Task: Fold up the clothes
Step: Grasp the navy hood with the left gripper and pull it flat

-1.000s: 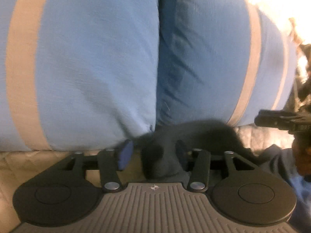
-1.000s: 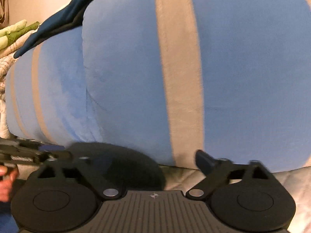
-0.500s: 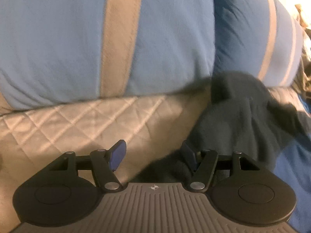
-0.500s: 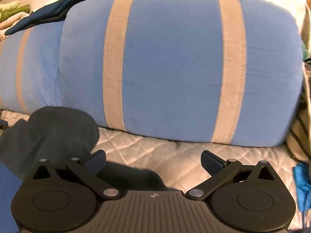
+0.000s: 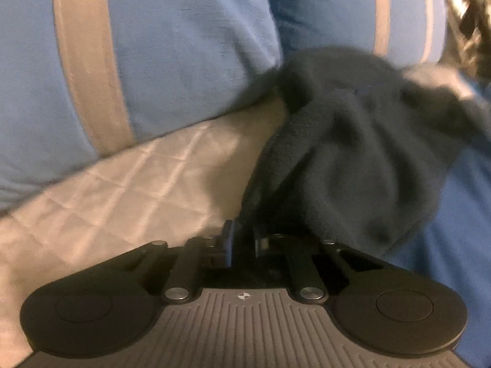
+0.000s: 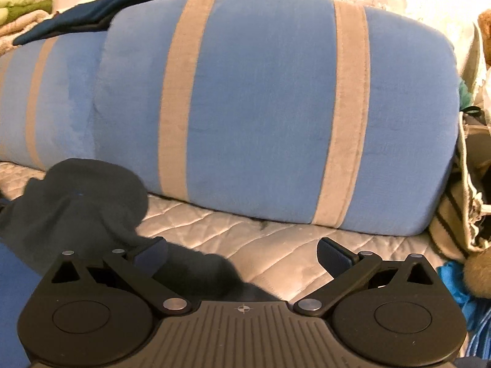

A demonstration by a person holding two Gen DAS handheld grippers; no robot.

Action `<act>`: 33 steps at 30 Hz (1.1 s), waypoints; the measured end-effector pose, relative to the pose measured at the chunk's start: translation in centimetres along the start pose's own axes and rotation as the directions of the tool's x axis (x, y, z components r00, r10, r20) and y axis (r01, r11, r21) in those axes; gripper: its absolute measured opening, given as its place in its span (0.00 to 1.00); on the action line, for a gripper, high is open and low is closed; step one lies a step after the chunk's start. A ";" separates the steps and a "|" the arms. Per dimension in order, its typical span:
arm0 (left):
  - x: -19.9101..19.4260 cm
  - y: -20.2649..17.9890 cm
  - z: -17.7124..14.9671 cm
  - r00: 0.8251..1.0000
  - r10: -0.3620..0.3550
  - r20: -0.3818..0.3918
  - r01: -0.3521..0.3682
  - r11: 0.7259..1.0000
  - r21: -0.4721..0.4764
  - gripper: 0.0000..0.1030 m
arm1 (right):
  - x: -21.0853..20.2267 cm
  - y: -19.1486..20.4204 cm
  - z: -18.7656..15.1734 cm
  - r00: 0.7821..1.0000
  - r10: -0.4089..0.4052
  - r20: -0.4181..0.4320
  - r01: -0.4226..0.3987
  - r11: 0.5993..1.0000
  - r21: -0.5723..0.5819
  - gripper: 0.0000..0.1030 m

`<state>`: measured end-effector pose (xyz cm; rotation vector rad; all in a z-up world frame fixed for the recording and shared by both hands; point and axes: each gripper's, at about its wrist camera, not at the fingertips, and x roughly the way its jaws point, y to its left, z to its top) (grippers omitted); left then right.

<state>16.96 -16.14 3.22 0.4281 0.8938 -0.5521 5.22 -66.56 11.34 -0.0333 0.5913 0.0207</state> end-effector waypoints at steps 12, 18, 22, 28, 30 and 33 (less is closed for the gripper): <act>0.4 -0.6 0.7 0.968 0.246 -0.042 -0.244 0.969 0.035 0.11 | 6.2 1.2 0.1 0.992 -0.040 -0.119 0.026 0.993 -0.111 1.00; 0.6 -0.2 0.6 0.972 0.230 -0.045 -0.230 0.973 0.003 0.11 | 9.4 4.1 -2.8 0.973 -0.097 -0.208 0.037 0.962 -0.272 1.00; 0.3 -0.1 0.4 0.975 0.217 -0.041 -0.218 0.976 -0.019 0.11 | 9.1 4.9 -2.7 0.975 -0.107 -0.193 0.040 0.946 -0.321 1.00; 0.5 0.0 0.4 0.977 0.212 -0.032 -0.213 0.976 -0.035 0.12 | 7.5 3.8 -0.6 0.992 -0.029 -0.120 -0.004 0.964 -0.267 0.99; 0.5 -0.1 0.4 0.977 0.212 -0.029 -0.213 0.976 -0.041 0.12 | 7.7 3.4 -0.1 0.993 -0.014 -0.118 -0.017 0.967 -0.255 0.99; 0.7 -0.2 0.4 0.977 0.213 -0.028 -0.214 0.976 -0.039 0.11 | 8.4 3.3 0.1 0.991 -0.005 -0.130 -0.029 0.966 -0.257 0.93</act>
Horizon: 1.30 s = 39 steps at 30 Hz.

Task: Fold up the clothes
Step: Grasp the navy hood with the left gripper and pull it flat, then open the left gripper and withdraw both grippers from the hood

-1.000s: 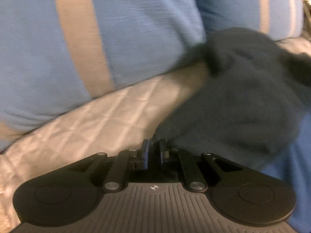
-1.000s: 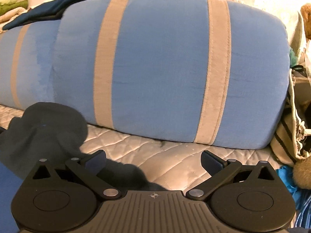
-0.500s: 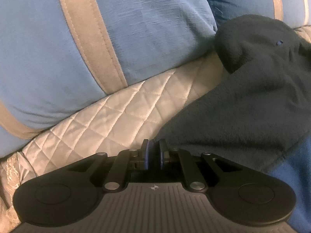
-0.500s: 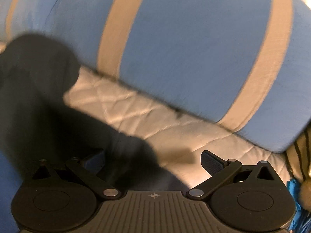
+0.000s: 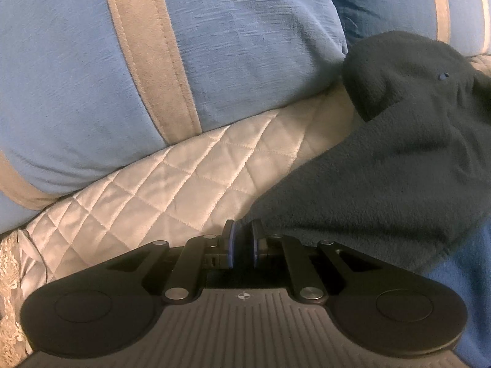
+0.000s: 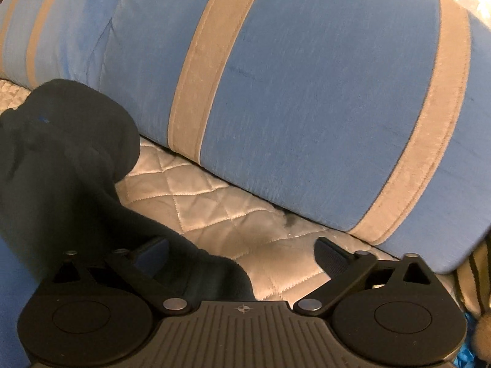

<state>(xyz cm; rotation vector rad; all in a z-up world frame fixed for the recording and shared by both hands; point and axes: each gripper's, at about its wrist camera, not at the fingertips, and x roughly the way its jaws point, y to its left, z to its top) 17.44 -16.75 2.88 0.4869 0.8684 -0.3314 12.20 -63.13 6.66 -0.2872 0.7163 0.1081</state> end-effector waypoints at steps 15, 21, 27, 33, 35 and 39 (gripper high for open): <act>0.0 -0.9 0.3 0.998 0.051 0.027 -0.052 0.998 0.036 0.11 | 1.2 3.0 -1.4 0.995 0.094 -0.044 -0.098 0.988 -0.117 0.23; 0.6 -1.5 1.2 0.993 0.107 0.058 -0.109 0.993 0.044 0.10 | 0.7 1.2 -0.8 0.999 -0.008 -0.048 0.005 0.999 -0.050 0.17; -1.0 -1.3 0.4 0.982 0.164 0.090 -0.166 0.986 0.016 0.38 | -0.9 2.8 -0.7 0.994 -0.108 -0.035 0.103 0.988 -0.115 0.90; -9.0 1.4 -3.8 0.964 0.175 0.200 -0.156 0.982 -0.107 0.57 | -9.8 0.3 -2.9 0.993 -0.104 0.062 0.105 0.994 -0.013 1.00; -11.9 2.5 -5.6 0.961 0.154 0.228 -0.115 0.978 -0.176 0.65 | -13.5 -0.6 -4.2 0.991 -0.098 0.090 0.097 0.995 0.011 1.00; -16.7 3.6 -8.4 0.957 0.127 0.260 -0.056 0.962 -0.267 0.66 | -20.0 -2.9 -5.4 0.988 -0.063 0.142 0.050 0.994 0.098 1.00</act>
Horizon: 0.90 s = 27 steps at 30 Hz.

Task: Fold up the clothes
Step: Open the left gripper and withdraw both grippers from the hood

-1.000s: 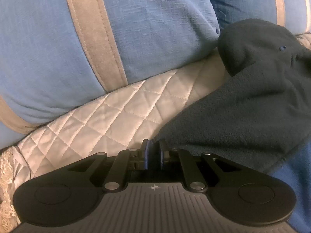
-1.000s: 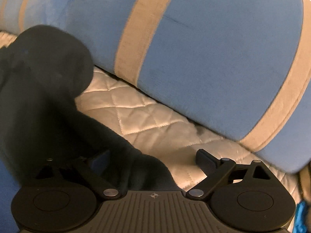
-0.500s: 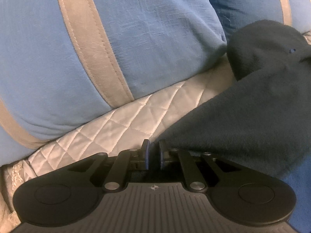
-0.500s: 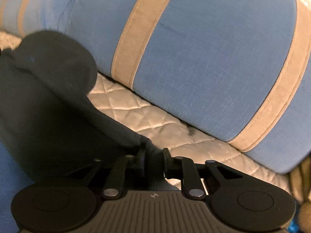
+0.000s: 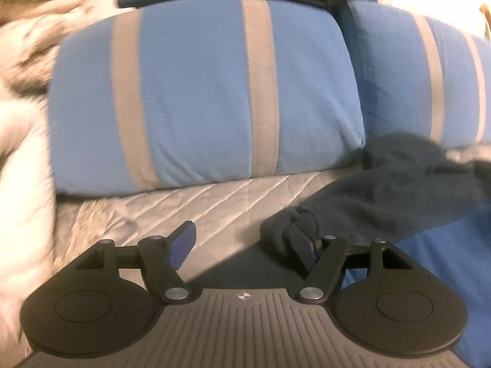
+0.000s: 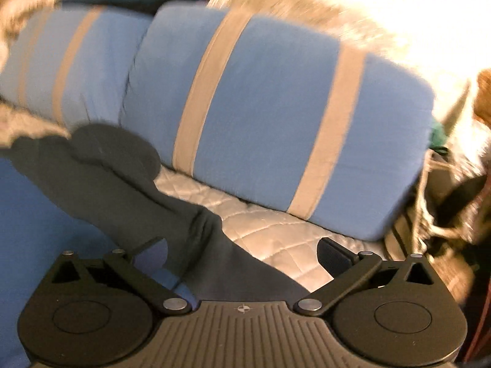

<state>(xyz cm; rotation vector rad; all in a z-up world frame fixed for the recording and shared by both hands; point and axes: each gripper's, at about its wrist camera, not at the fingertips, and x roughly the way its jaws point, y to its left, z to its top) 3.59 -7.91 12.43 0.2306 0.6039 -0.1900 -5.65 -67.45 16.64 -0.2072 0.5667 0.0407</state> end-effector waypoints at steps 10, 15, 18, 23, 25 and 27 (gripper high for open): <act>-8.8 1.2 2.5 0.993 -0.035 0.115 0.046 0.994 -0.097 0.66 | -11.6 -1.2 5.5 0.981 0.093 0.172 -0.109 0.991 0.083 1.00; -12.5 2.0 3.4 0.984 -0.024 0.178 0.047 0.991 -0.124 0.66 | -16.5 1.1 7.6 0.951 0.152 0.269 -0.170 0.985 0.044 1.00; -14.2 2.8 2.7 0.980 -0.014 0.196 0.044 0.987 -0.151 0.67 | -18.5 2.7 8.0 0.933 0.211 0.293 -0.231 0.972 0.035 1.00; -15.6 4.8 -0.5 0.984 0.020 0.176 0.019 0.976 -0.215 0.68 | -19.5 6.2 6.9 0.915 0.299 0.270 -0.305 0.952 -0.018 1.00; -15.8 6.1 -2.3 0.988 0.032 0.153 0.009 0.965 -0.262 0.68 | -19.3 7.8 6.0 0.913 0.317 0.259 -0.314 0.948 -0.052 1.00; -15.9 7.5 -4.1 0.991 0.042 0.127 0.001 0.946 -0.323 0.68 | -18.9 9.3 5.1 0.909 0.341 0.241 -0.330 0.940 -0.085 1.00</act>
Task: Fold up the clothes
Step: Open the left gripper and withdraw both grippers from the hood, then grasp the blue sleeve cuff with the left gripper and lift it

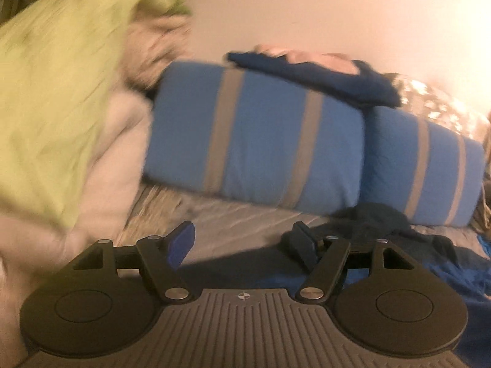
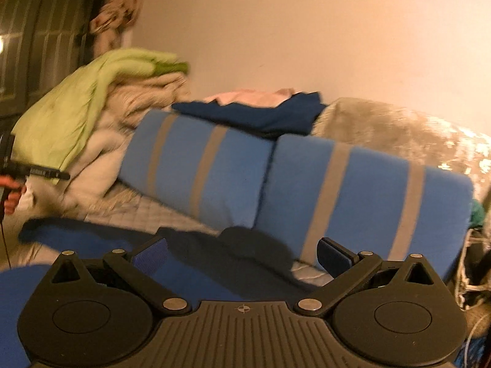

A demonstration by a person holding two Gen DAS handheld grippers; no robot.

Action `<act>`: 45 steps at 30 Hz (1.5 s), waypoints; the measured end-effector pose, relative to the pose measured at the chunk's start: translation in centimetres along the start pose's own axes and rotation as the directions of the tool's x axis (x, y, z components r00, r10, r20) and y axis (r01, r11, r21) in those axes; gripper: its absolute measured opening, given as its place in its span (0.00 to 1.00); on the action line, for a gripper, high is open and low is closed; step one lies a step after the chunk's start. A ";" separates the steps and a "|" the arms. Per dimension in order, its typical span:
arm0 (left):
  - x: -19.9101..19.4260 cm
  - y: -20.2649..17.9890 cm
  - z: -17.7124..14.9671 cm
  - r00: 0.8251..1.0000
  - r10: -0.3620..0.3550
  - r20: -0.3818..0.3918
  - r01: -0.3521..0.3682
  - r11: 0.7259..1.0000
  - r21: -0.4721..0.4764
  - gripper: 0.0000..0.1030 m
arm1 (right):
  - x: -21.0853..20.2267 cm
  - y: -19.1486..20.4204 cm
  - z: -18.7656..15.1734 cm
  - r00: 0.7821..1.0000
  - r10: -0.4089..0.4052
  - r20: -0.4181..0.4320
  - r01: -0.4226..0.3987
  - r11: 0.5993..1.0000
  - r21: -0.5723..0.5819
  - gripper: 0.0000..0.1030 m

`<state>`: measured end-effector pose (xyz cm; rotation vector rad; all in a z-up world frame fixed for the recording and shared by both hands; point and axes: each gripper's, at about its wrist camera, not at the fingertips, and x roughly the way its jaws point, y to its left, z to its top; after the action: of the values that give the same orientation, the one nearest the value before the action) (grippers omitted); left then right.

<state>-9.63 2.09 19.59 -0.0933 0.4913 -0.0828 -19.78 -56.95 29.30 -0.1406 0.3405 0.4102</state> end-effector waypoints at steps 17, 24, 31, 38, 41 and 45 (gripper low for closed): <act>-3.2 19.8 -12.4 0.986 0.120 -0.118 -0.167 0.777 -0.607 0.67 | 4.7 3.9 -8.4 0.960 0.199 -0.197 -0.163 0.969 0.185 1.00; -1.9 24.8 -17.7 0.991 0.104 -0.085 -0.126 0.501 -0.856 0.66 | 5.2 4.5 -11.2 0.952 0.217 -0.214 -0.156 0.950 0.270 1.00; -0.3 26.0 -19.6 0.991 0.123 -0.052 -0.091 0.334 -0.938 0.54 | 5.6 4.1 -11.6 0.950 0.223 -0.220 -0.147 0.938 0.314 1.00; 0.3 26.9 -20.3 0.980 0.163 -0.116 -0.158 0.271 -0.950 0.18 | 5.7 4.6 -11.7 0.949 0.223 -0.225 -0.152 0.944 0.294 1.00; 0.2 26.9 -19.3 0.973 0.188 -0.135 -0.188 0.303 -0.934 0.13 | 5.6 4.5 -11.7 0.948 0.226 -0.223 -0.156 0.944 0.292 1.00; 0.1 26.3 -17.2 0.963 0.222 -0.153 -0.226 0.353 -0.908 0.09 | 5.5 4.4 -11.8 0.948 0.232 -0.218 -0.162 0.941 0.296 1.00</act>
<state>-16.18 26.96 1.55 -1.1677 0.4983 0.5030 -20.36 -53.34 16.04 0.1169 0.6611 0.5424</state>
